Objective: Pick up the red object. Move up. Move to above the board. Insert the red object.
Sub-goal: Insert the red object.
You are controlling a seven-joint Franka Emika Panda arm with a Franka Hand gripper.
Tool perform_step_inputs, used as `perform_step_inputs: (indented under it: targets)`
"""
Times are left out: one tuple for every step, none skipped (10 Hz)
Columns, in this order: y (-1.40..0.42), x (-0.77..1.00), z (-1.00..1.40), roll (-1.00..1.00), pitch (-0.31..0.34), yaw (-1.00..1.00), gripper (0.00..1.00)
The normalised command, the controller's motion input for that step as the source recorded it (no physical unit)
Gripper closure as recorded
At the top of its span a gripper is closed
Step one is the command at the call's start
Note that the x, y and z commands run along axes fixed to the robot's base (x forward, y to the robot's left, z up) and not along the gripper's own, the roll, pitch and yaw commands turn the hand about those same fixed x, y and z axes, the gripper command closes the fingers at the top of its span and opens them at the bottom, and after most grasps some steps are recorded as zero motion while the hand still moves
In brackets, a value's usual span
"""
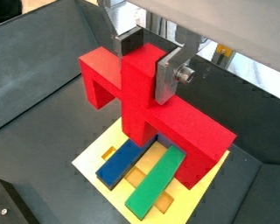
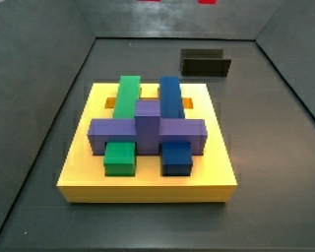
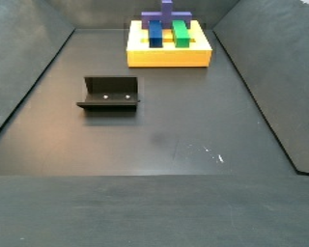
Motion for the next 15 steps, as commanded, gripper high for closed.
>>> perform_step_inputs:
  targets:
    - [-0.05, 0.00, -0.61, -0.11, -0.083, 0.00, 1.00]
    - [-0.05, 0.00, -0.87, 0.00, -0.111, 0.00, 1.00]
    - [-0.10, 0.09, -0.94, 0.05, -0.073, 0.02, 1.00]
    - [0.00, 0.17, -0.95, 0.00, -0.044, 0.00, 1.00]
    - [0.07, 0.06, -0.52, -0.31, -0.016, 0.13, 1.00]
    - [0.18, 0.00, -0.59, -0.27, -0.007, 0.27, 1.00]
    - [0.13, 0.00, -0.66, -0.11, -0.073, 0.27, 1.00]
    - [0.05, 0.00, -0.68, 0.00, -0.159, 0.35, 1.00]
    - [0.00, 0.00, -0.58, 0.01, -0.161, 0.24, 1.00]
    - [-0.01, 0.00, -0.50, 0.14, -0.103, 0.08, 1.00]
    - [0.00, 0.04, -0.39, 0.14, -0.060, 0.04, 1.00]
    - [0.00, 0.11, -0.27, 0.16, -0.011, 0.03, 1.00]
    - [0.00, 0.03, -0.21, 0.20, 0.000, 0.01, 1.00]
    - [0.00, 0.00, -0.19, 0.15, 0.000, 0.00, 1.00]
    - [0.00, 0.09, -0.18, 0.14, 0.000, 0.00, 1.00]
